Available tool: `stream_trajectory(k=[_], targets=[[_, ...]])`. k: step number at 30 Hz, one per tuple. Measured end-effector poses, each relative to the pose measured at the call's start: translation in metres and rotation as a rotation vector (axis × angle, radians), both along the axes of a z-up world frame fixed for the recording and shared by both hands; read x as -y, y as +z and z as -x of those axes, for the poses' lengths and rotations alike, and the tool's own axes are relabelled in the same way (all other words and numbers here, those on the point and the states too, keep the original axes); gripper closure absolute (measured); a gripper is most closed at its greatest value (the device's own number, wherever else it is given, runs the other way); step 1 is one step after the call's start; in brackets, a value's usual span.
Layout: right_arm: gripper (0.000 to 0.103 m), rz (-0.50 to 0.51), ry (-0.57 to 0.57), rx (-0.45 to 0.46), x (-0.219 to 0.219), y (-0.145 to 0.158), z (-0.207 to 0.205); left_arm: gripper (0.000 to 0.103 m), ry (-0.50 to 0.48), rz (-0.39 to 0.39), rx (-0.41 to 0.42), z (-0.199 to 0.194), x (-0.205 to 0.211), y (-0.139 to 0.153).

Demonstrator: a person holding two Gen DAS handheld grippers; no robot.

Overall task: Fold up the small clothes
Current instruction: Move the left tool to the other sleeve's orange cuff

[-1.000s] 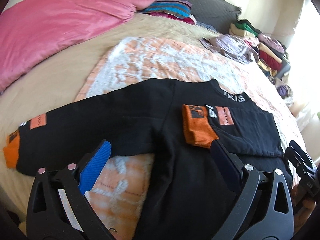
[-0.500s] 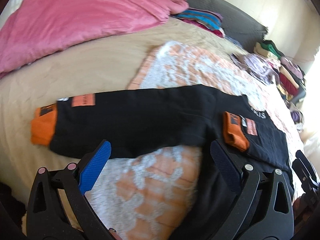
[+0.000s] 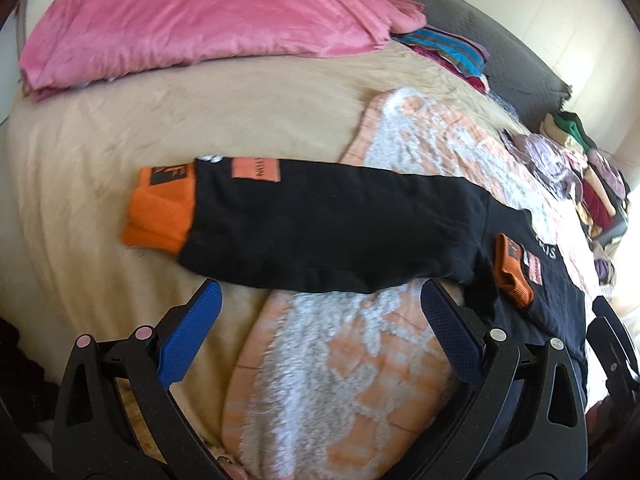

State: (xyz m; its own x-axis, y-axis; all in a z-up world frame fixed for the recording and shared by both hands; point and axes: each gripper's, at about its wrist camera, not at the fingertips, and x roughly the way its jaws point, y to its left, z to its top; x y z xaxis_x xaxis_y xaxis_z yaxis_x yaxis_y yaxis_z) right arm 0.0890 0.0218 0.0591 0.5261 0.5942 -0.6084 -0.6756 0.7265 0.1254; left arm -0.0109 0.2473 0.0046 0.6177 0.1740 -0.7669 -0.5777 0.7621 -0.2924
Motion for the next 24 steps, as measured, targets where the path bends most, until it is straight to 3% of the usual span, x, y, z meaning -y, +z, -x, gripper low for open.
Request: stream_trajectory(k=[9, 13, 24], targets=[[0.005, 0.037, 0.052, 0.004, -0.03, -0.003, 0.01, 0.01, 0.074, 0.107, 0.003, 0.011, -0.032, -0.016], [0.005, 0.038, 0.054, -0.002, -0.035, -0.004, 0.009, 0.01, 0.099, 0.192, 0.011, 0.008, -0.047, -0.028], [0.005, 0.046, 0.024, -0.03, -0.029, -0.016, 0.004, 0.011, 0.196, 0.206, 0.083, -0.003, -0.079, -0.031]])
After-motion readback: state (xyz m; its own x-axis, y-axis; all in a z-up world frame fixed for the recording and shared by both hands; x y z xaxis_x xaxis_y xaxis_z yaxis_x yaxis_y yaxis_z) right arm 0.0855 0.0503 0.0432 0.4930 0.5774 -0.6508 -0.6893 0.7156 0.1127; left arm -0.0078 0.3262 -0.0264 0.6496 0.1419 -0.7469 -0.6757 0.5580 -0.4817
